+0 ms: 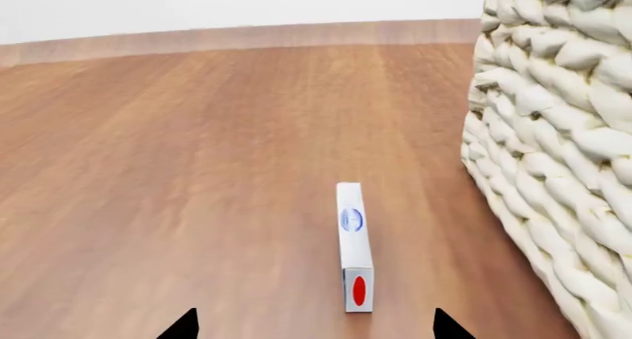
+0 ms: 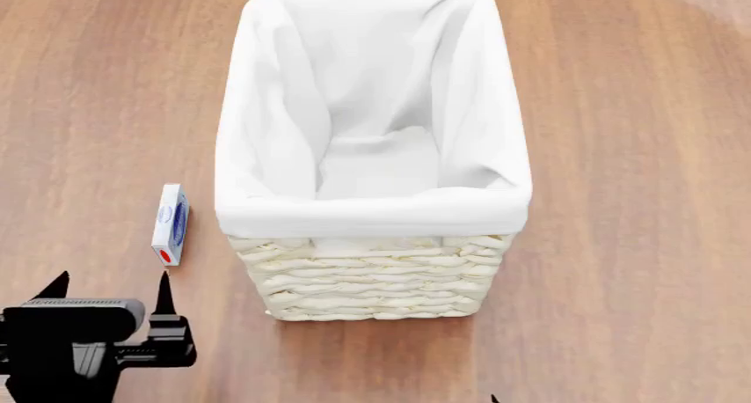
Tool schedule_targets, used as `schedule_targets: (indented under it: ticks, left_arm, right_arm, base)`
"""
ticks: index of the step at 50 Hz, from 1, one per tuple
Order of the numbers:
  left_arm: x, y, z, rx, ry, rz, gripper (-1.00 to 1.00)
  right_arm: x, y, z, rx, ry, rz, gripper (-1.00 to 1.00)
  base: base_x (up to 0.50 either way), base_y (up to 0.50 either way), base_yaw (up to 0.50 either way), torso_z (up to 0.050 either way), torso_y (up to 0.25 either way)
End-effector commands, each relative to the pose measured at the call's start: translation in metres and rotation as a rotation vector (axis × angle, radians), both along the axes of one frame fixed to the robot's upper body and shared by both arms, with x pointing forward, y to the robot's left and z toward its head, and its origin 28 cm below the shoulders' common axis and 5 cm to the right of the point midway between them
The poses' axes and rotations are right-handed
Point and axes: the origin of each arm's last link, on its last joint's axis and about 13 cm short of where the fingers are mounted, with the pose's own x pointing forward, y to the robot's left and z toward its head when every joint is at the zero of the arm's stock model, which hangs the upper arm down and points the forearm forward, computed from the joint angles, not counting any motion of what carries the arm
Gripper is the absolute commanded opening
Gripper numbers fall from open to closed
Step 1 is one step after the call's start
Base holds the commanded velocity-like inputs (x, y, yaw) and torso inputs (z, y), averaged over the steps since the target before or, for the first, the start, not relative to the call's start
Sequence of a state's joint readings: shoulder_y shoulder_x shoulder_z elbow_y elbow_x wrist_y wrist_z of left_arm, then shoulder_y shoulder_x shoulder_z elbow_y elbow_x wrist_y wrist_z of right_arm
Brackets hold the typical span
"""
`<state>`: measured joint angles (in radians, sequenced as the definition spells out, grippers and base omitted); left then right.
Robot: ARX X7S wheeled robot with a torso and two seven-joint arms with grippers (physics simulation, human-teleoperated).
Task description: Pick up the cream cheese box, and put it in the basket.
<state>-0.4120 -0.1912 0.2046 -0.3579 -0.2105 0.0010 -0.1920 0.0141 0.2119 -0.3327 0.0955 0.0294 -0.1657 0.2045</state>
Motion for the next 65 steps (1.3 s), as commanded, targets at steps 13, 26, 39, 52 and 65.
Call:
schedule_targets:
  ticks: [13,26,39,52,65]
  left_arm:
    - [0.057,0.003,0.001,-0.01,0.078,-0.023,1.0]
    - [0.068,0.004,-0.003,0.003,0.108,-0.006,1.0]
    - [0.075,0.004,0.005,-0.014,0.176,0.026,1.0]
    - [0.082,-0.003,0.016,-0.034,0.188,0.008,1.0]
    - [0.087,-0.009,0.025,-0.076,0.203,-0.018,1.0]
  right_arm:
    - [-0.002,0.001,0.0,-0.001,-0.002,0.008,1.0]
    - [-0.005,0.002,0.001,0.0,-0.01,0.016,1.0]
    - [-0.005,0.002,0.002,0.004,-0.014,0.018,1.0]
    - [-0.006,0.001,0.005,0.005,-0.022,0.024,1.0]
    - [-0.006,0.001,0.004,0.008,-0.021,0.024,1.0]
  base:
    - [0.0,0.0,0.0,0.0,0.0]
    - [0.0,0.0,0.0,0.0,0.0]
    - [0.0,0.0,0.0,0.0,0.0]
    - [0.0,0.0,0.0,0.0,0.0]
    - [0.0,0.0,0.0,0.0,0.0]
